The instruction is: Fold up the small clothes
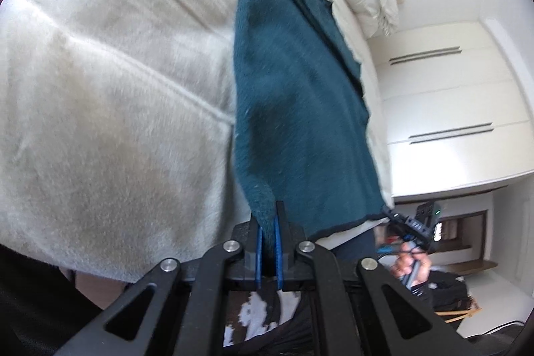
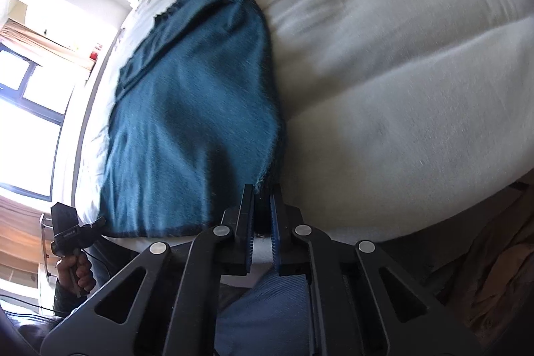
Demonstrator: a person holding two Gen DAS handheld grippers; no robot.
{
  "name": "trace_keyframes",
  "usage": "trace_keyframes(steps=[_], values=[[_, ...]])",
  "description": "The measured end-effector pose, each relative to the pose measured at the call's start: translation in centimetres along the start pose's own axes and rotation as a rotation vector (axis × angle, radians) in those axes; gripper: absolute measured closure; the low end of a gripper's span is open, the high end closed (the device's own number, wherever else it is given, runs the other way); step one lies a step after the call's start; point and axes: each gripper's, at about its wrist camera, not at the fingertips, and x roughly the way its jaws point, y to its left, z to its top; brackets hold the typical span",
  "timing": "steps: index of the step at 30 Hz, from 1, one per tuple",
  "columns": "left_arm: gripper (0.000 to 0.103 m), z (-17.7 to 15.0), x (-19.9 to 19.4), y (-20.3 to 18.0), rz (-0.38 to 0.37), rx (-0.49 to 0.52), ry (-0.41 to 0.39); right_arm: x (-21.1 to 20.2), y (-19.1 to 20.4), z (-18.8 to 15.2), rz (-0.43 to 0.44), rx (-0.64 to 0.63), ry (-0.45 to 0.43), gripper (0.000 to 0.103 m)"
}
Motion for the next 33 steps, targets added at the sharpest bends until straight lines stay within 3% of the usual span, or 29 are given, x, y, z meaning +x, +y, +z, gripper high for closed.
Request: trace_keyframes(steps=[13,26,33], values=[[0.097,2.8,-3.5,-1.0,-0.165,-0.044,-0.139,-2.5,3.0,2.3,0.16,0.022,-0.122,0.096],[0.097,4.7,-5.3,-0.8,-0.242,-0.084,-0.21,-5.2,3.7,6.7,0.318,0.117,-0.323,0.096],[0.097,5.6,-5.3,-0.4,-0.271,-0.122,-0.219,-5.2,5.6,9.0,0.349,0.099,-0.35,0.096]])
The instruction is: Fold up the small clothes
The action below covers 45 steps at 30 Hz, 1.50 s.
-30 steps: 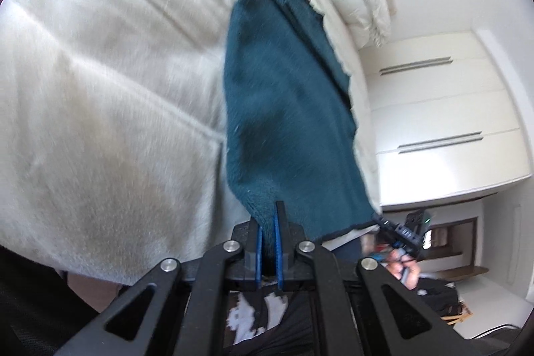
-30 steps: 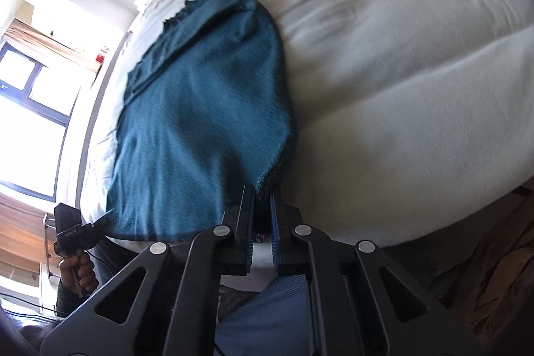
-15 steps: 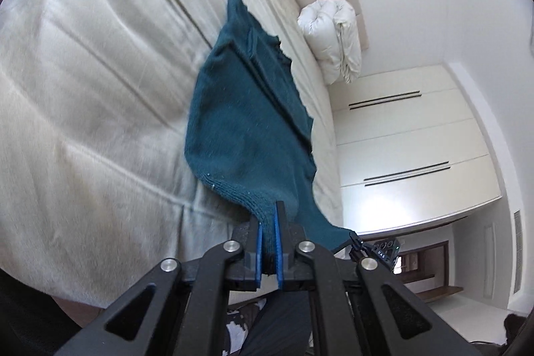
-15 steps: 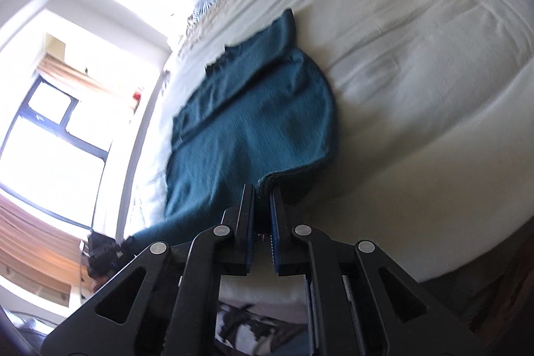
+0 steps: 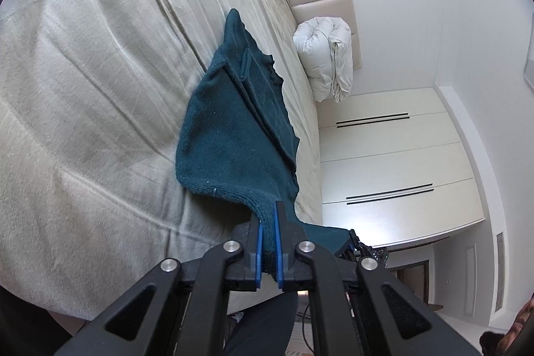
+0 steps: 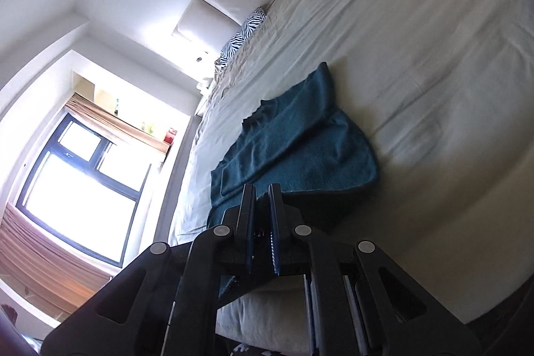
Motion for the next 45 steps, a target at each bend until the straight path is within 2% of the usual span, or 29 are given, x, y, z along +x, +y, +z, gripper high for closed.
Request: trace_keyframes(steps=[14,23,25,28,30,32,33,34,35,36,39,43,44,45], values=[[0.097,3.4,1.0,-1.3,-0.06,-0.051,-0.044,2.1,0.5,3.5,0.015,0.013,-0.066,0.096],[0.097,6.3,2.3,-1.8,-0.065,-0.07,-0.065,4.2,1.0,5.9,-0.027,-0.019,-0.085,0.096],[0.097,6.3,2.8,-2.0,-0.048,-0.053,-0.051,5.2,1.8,5.5,-0.074,-0.083,-0.036,0.096],[0.097,5.7,3.2,-2.0,0.001,-0.008,-0.028,7.5,2.8,2.6,-0.139,-0.162,0.162,0.095],[0.097,5.1,3.1,-1.3,0.024,-0.008,-0.022,8.0,2.6,0.0,-0.178,-0.172,0.246,0.094],[0.097,4.6,2.9,0.0,0.032,-0.038,-0.021,8.5,1.8,-2.6,-0.196,-0.15,0.31,0.086],[0.097,4.4,2.9,0.4,0.037,-0.047,-0.022,8.6,1.5,-3.5,-0.205,-0.134,0.325,0.068],[0.097,4.1,2.7,0.8,0.041,-0.052,-0.023,8.7,1.2,-4.2,-0.206,-0.103,0.321,0.037],[0.097,3.9,2.6,1.0,0.042,-0.054,-0.023,8.7,1.1,-4.6,-0.198,-0.081,0.298,0.027],[0.097,3.7,2.5,1.0,0.041,-0.053,-0.022,8.7,1.3,-4.8,-0.194,-0.093,0.277,0.024],[0.097,3.1,2.2,0.7,0.046,-0.026,-0.019,9.8,4.0,-4.8,-0.255,-0.286,0.276,0.024],[0.097,2.8,2.2,0.9,0.042,-0.026,-0.01,13.1,9.0,-6.1,-0.398,-0.786,0.331,0.027],[0.097,2.8,2.3,1.0,0.043,-0.03,-0.007,14.1,9.5,-6.2,-0.435,-0.869,0.359,0.031],[0.097,2.6,2.3,1.2,0.042,-0.033,-0.003,14.9,9.7,-6.3,-0.46,-0.92,0.385,0.042]])
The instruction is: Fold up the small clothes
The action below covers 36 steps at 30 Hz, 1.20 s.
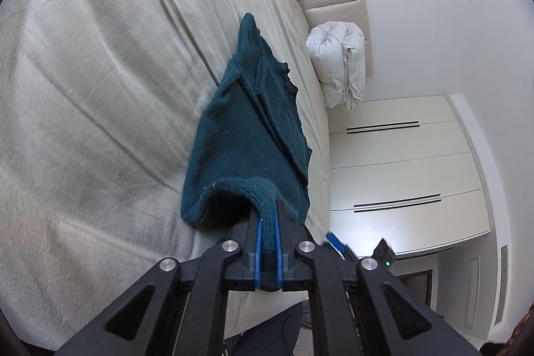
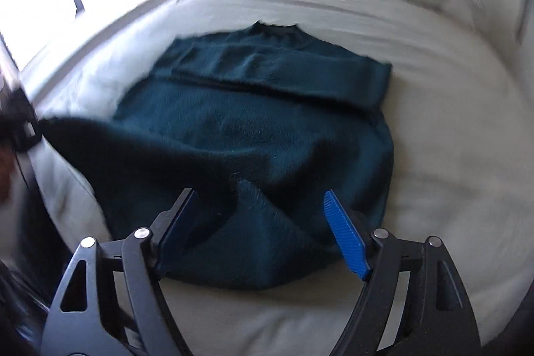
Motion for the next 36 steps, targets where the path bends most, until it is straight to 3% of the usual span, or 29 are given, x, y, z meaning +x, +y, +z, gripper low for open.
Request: trace_keyframes(steps=[1,3,9,15,18,19,22,28,36], values=[[0.097,-0.1,0.0,0.1,0.0,0.001,0.004,0.9,0.5,0.6,-0.008,-0.061,0.034,0.05],[0.097,-0.2,0.1,0.1,0.002,0.001,0.009,1.7,1.1,1.2,0.002,-0.119,0.059,0.055],[0.097,-0.1,0.1,0.1,0.003,-0.002,0.011,5.1,1.4,1.6,0.04,-0.197,0.176,0.062],[0.097,-0.1,0.5,0.5,0.004,-0.011,0.019,6.4,1.8,1.3,0.059,-0.22,0.202,0.07],[0.098,-0.1,0.5,0.4,0.004,-0.01,0.022,6.6,2.5,1.0,0.069,-0.23,0.201,0.084],[0.098,-0.1,0.5,0.4,0.002,-0.011,0.021,6.5,2.6,0.9,0.063,-0.232,0.195,0.091],[0.098,-0.2,0.3,0.2,0.001,-0.008,0.016,5.8,2.8,0.9,0.044,-0.224,0.157,0.097],[0.098,0.2,-0.3,0.1,-0.014,-0.015,-0.015,1.4,1.6,0.4,-0.006,-0.146,0.023,0.098],[0.098,0.3,-0.7,0.1,0.009,-0.031,-0.033,-6.0,-2.2,0.0,-0.087,0.054,-0.215,0.098]])
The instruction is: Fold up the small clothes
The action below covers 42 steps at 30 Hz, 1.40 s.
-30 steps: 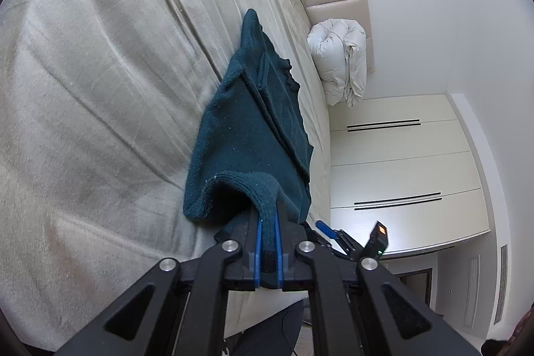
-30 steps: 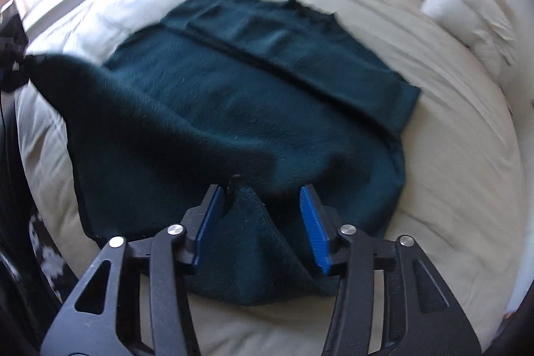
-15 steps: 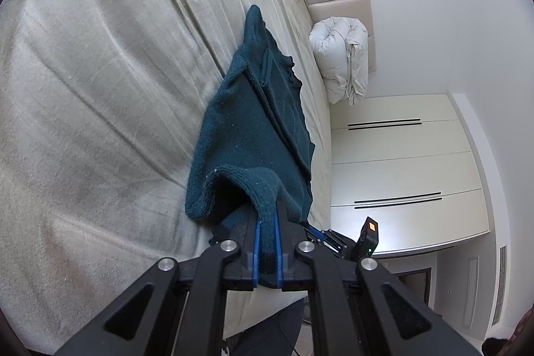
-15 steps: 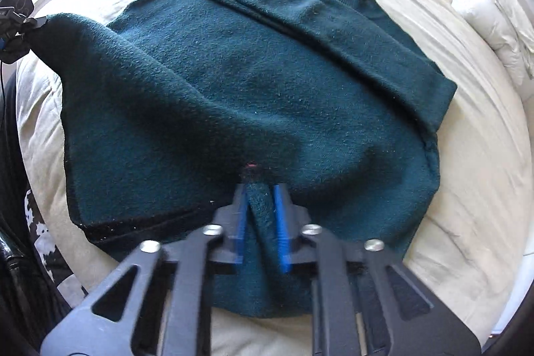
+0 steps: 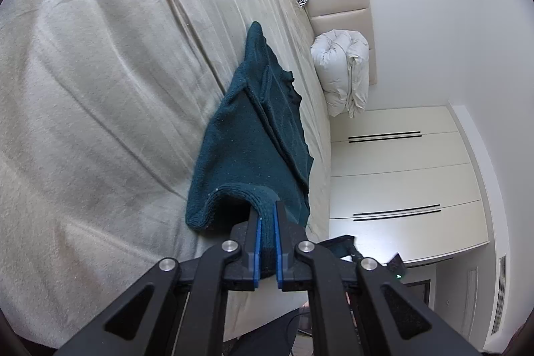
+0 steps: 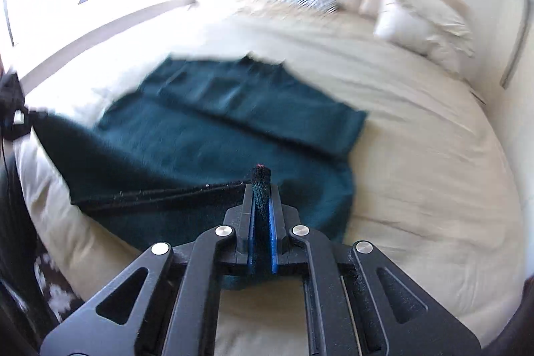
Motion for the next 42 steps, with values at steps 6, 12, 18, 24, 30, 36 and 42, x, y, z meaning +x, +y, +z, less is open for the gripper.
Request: trace_keyframes(steps=[6,12,18,24,30,36,42], values=[[0.098,0.1,-0.5,-0.1,-0.003,-0.014,-0.012,-4.9,-3.2,0.2,-0.054,0.15,-0.154,0.098],[0.098,0.2,-0.6,-0.8,-0.038,-0.029,-0.017,-7.6,-4.8,-0.2,-0.105,0.224,-0.244,0.098],[0.098,1.0,-0.7,-1.6,-0.086,-0.054,-0.031,-7.7,-5.2,-0.4,-0.156,0.225,-0.262,0.098],[0.098,2.5,-0.6,-3.0,-0.116,-0.054,-0.046,-6.6,-5.6,0.8,-0.188,0.205,-0.277,0.098],[0.098,4.6,0.1,-4.2,-0.138,-0.063,-0.062,-4.3,-6.3,2.4,-0.241,0.179,-0.276,0.098],[0.103,6.9,0.3,-5.1,-0.143,-0.068,-0.105,-1.3,-7.9,3.8,-0.248,0.202,-0.267,0.098],[0.103,7.0,1.1,-5.7,-0.02,0.059,-0.119,1.4,-6.8,4.6,-0.249,0.141,-0.248,0.098]])
